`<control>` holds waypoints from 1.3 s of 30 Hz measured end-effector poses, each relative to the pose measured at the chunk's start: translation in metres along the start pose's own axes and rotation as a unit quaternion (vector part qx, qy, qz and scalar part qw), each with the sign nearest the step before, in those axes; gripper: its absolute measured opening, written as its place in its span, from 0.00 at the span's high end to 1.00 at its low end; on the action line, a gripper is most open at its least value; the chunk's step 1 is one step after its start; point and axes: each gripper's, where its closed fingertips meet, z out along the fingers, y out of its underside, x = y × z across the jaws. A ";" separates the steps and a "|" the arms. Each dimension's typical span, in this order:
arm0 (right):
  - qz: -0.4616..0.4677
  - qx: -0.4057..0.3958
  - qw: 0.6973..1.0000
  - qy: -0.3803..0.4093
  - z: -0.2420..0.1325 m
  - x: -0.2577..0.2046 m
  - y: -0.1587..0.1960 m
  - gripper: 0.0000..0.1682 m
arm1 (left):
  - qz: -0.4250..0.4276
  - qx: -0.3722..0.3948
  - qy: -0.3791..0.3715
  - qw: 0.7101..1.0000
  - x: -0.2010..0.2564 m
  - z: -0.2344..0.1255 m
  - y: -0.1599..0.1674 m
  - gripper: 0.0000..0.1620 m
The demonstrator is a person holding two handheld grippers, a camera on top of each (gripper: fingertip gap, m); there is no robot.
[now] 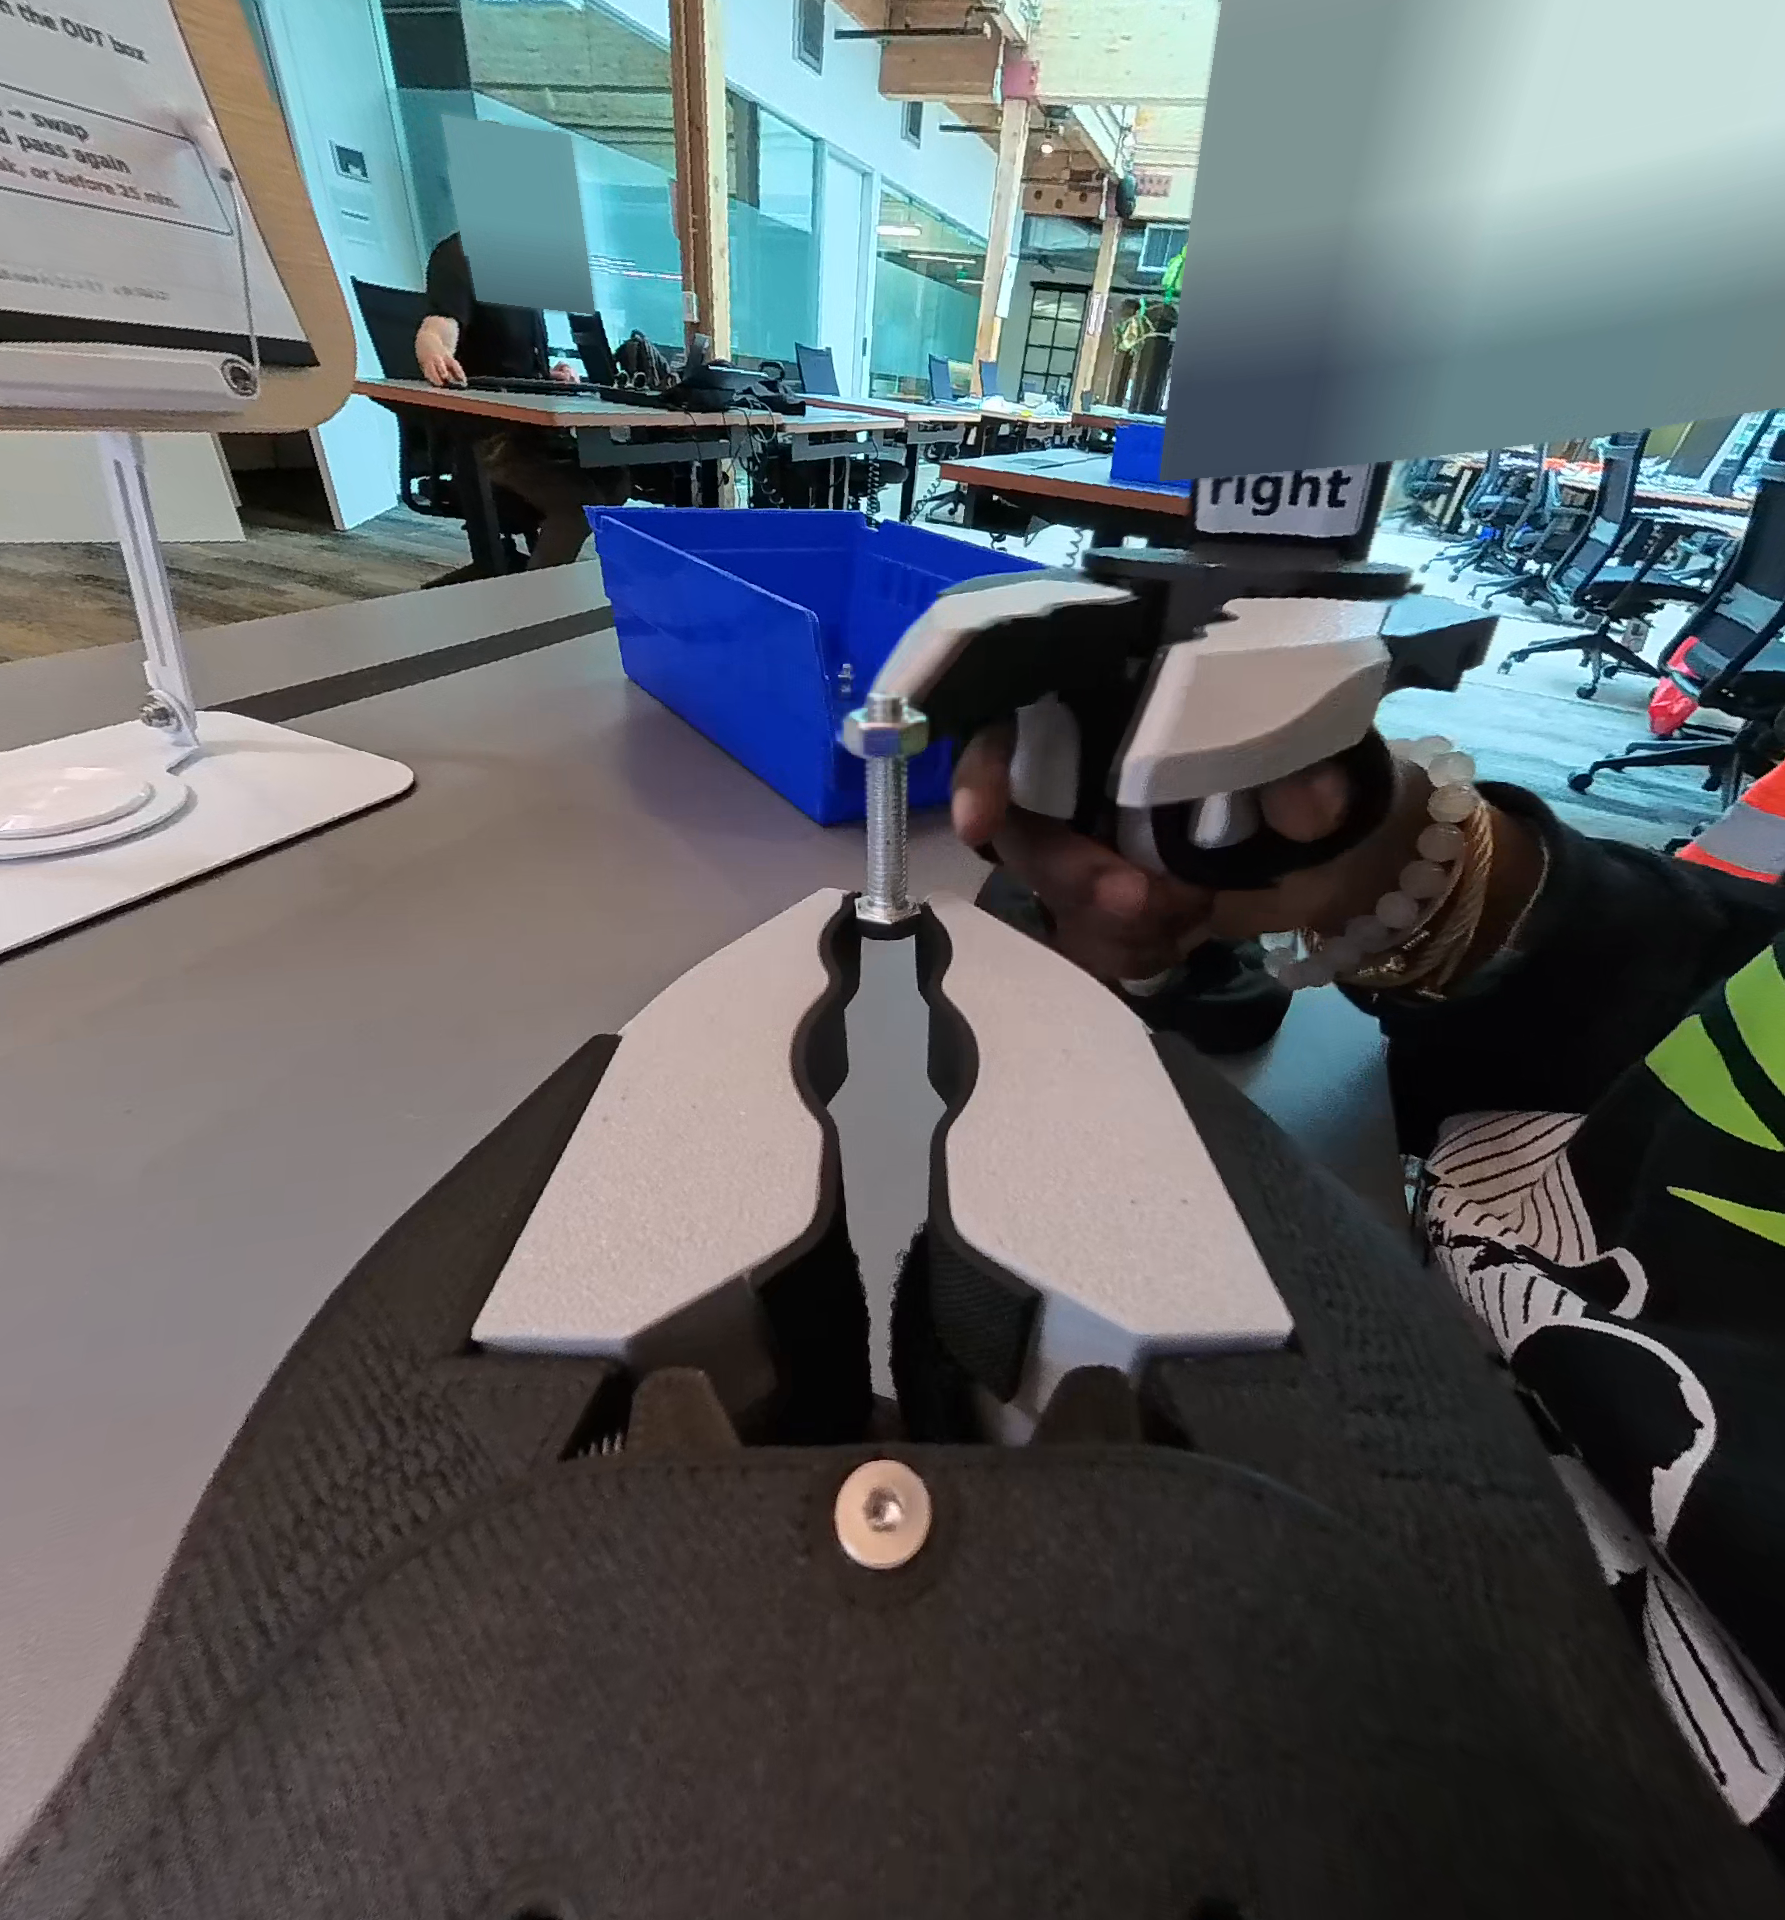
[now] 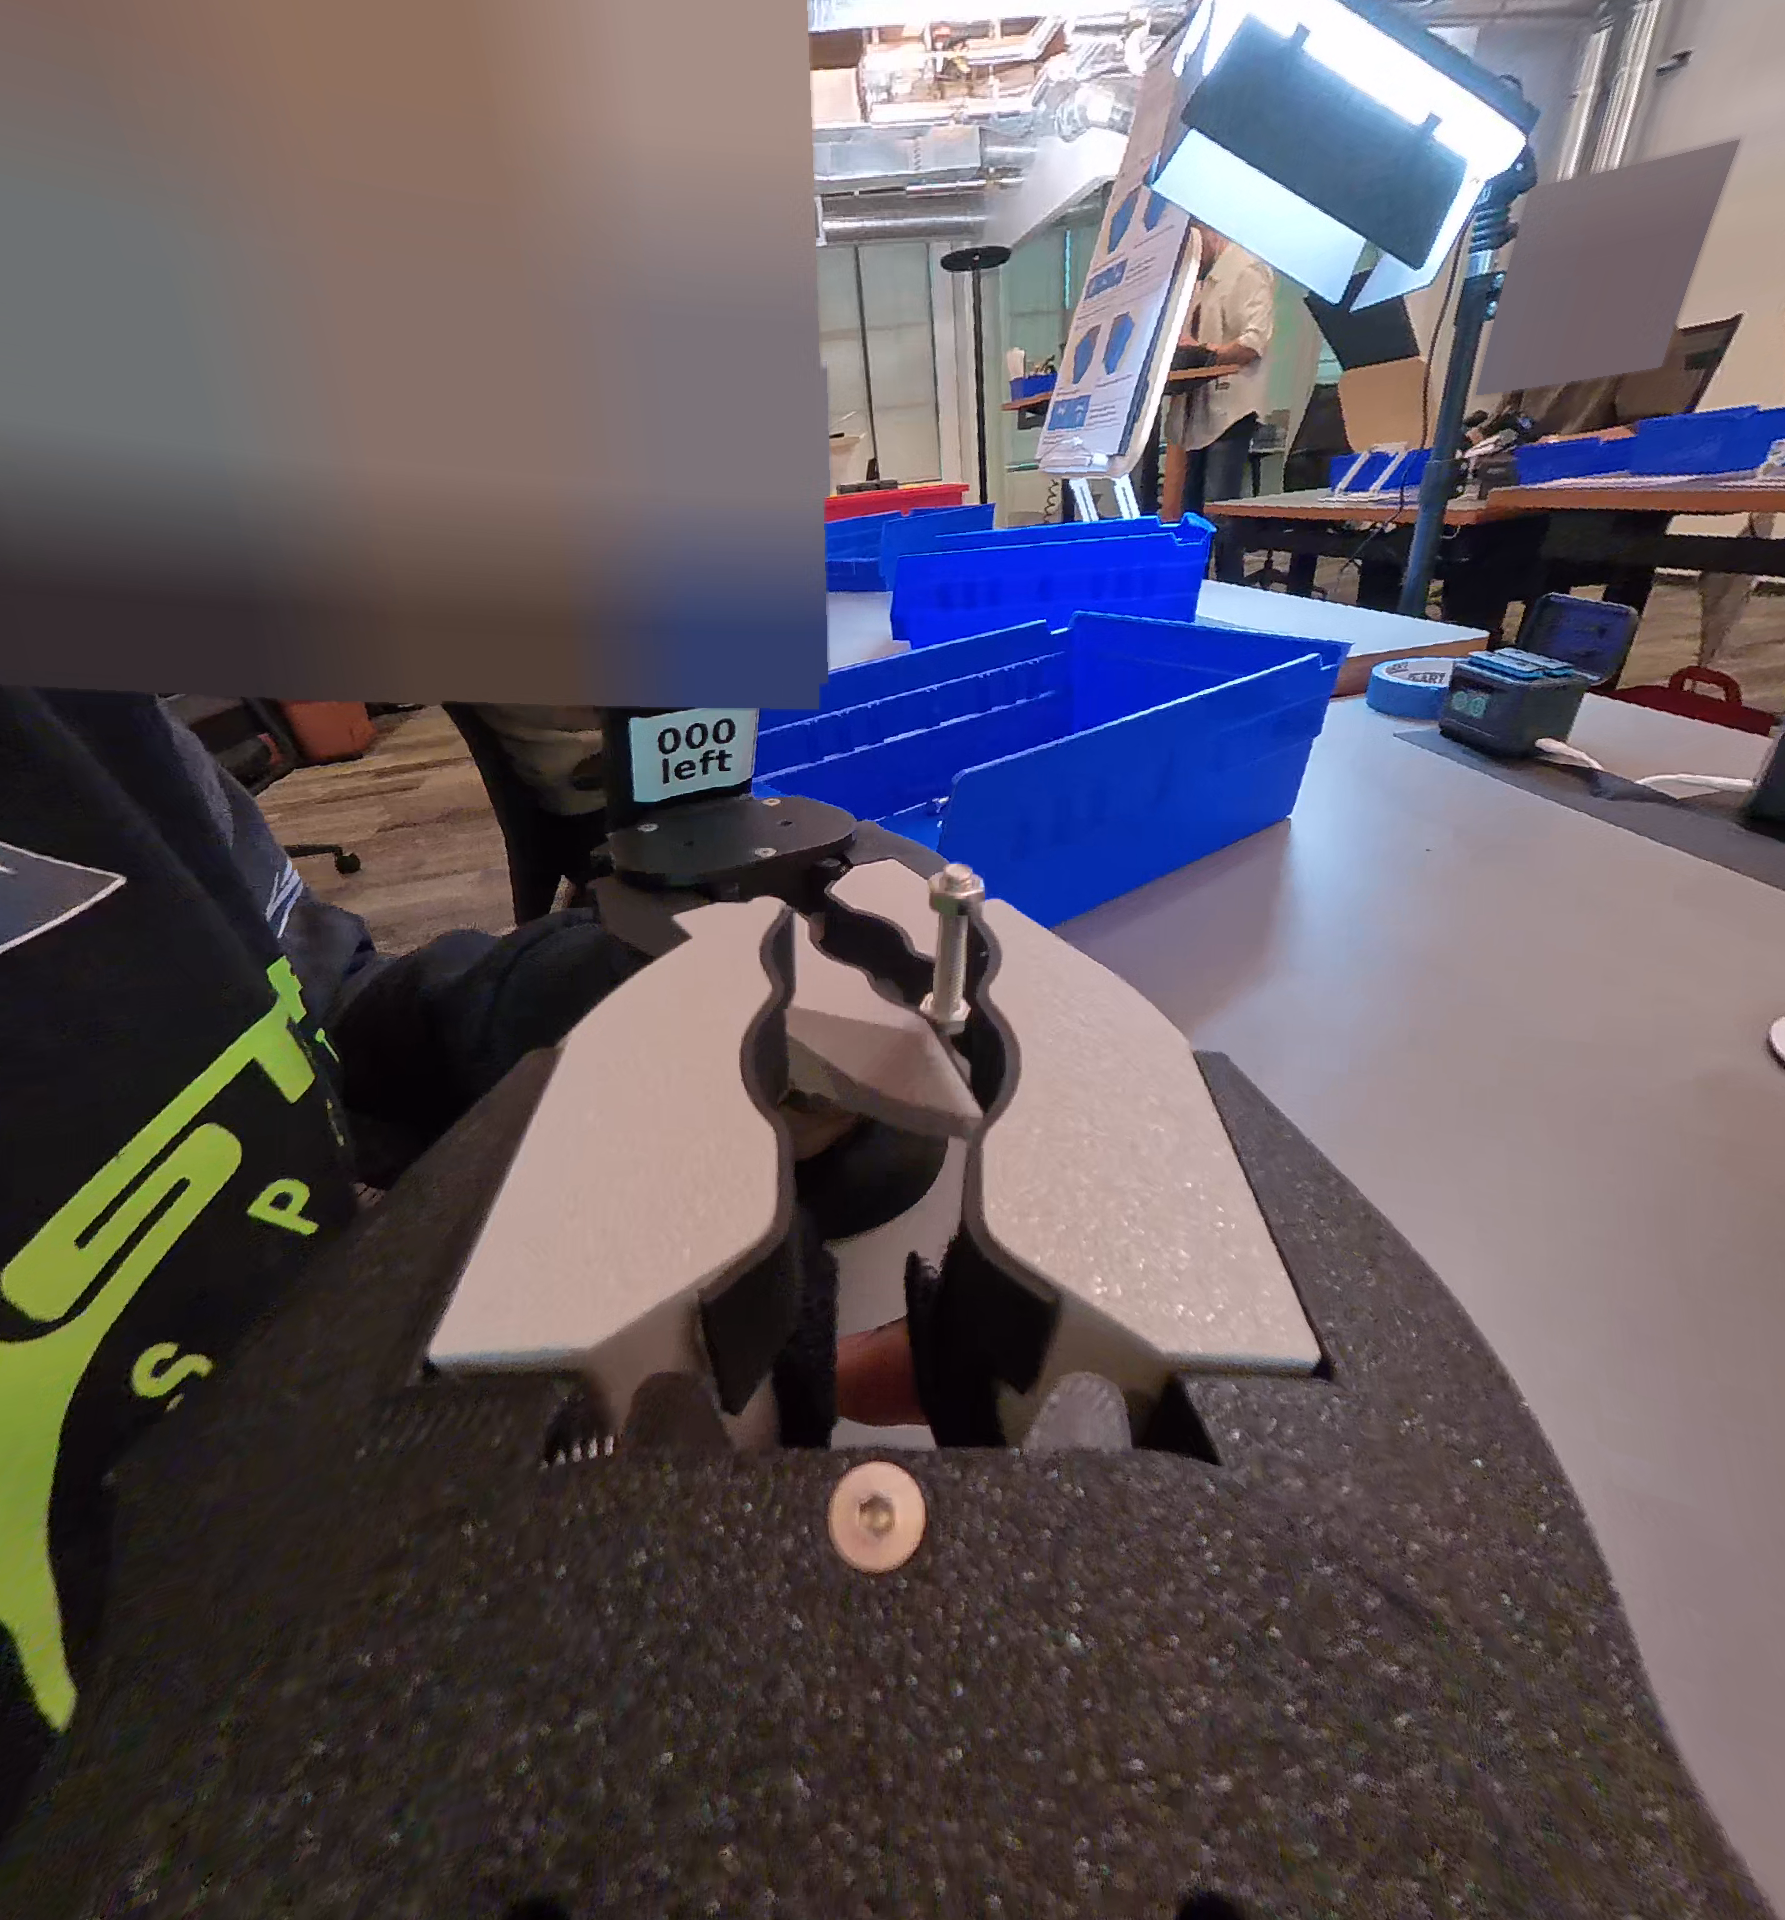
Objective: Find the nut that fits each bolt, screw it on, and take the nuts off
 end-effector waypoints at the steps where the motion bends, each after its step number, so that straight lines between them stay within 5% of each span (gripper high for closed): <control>1: -0.001 0.002 1.000 -0.001 -0.003 -0.001 -0.001 0.84 | -0.001 0.000 0.000 1.000 0.000 0.000 0.000 0.94; 16: 0.002 -0.017 0.999 -0.034 0.031 0.002 0.004 0.76 | 0.005 -0.004 0.006 1.000 0.002 0.000 0.001 0.94; 32: -0.007 0.005 1.000 0.009 -0.007 0.001 -0.001 0.85 | -0.002 0.000 -0.001 1.000 -0.001 0.000 0.000 0.94; 39: 0.005 0.001 1.000 0.007 0.010 0.011 -0.002 0.78 | 0.000 -0.003 0.002 1.000 0.000 0.000 0.001 0.94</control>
